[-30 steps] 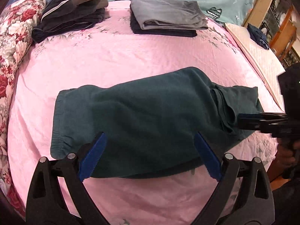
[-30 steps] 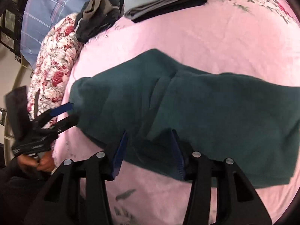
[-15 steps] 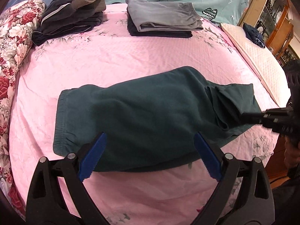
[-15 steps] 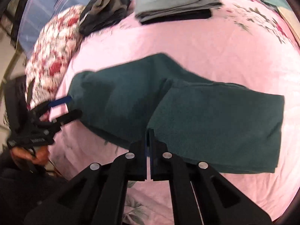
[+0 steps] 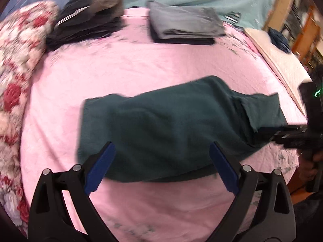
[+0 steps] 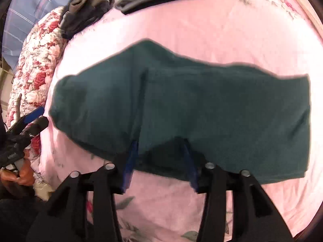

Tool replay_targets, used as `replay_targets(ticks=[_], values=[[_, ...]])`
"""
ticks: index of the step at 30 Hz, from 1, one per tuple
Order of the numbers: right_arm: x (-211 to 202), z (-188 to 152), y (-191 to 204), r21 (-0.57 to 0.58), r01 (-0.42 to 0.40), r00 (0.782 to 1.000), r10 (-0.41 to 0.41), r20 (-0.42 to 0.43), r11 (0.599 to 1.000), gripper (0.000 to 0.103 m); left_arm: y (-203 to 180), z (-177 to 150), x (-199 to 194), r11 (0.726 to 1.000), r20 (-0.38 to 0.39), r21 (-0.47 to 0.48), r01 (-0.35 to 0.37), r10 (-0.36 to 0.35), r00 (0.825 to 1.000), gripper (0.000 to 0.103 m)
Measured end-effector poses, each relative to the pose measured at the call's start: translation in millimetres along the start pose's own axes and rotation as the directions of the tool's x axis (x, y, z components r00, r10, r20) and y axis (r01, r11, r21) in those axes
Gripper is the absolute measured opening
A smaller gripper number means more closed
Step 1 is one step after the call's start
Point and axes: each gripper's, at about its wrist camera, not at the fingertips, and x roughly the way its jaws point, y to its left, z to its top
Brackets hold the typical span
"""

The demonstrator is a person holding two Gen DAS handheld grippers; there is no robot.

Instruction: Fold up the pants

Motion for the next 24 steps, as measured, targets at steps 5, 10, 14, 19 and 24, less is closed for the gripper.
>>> replay_targets(ticks=[5, 10, 14, 19, 24], values=[[-28.0, 9.7, 83.8, -0.217, -0.057, 0.987, 0.088, 0.137, 0.974, 0.050, 64.4, -3.2, -14.5, 0.992, 0.010, -0.117, -0.051, 0.053, 0.999, 0.096], [9.2, 3.2, 152.7, -0.414, 0.000, 0.993, 0.048, 0.106, 0.910, 0.050, 116.5, 7.6, 8.1, 0.972, -0.016, -0.221, 0.081, -0.086, 0.996, 0.091], [43.4, -12.9, 171.4, -0.494, 0.088, 0.995, -0.051, 0.088, 0.865, 0.050, 123.4, 19.7, 37.0, 0.962, -0.064, -0.195, 0.191, -0.207, 0.976, 0.072], [60.2, -33.6, 169.0, -0.468, 0.101, 0.995, -0.095, 0.036, 0.878, 0.050, 119.2, 24.7, 64.1, 0.972, -0.153, -0.153, 0.177, -0.201, 0.968, 0.055], [53.1, -35.6, 161.3, -0.418, 0.110, 0.994, -0.099, 0.048, 0.902, 0.050, 118.8, 24.3, 64.4, 0.974, -0.177, -0.117, 0.194, -0.212, 0.961, 0.020]])
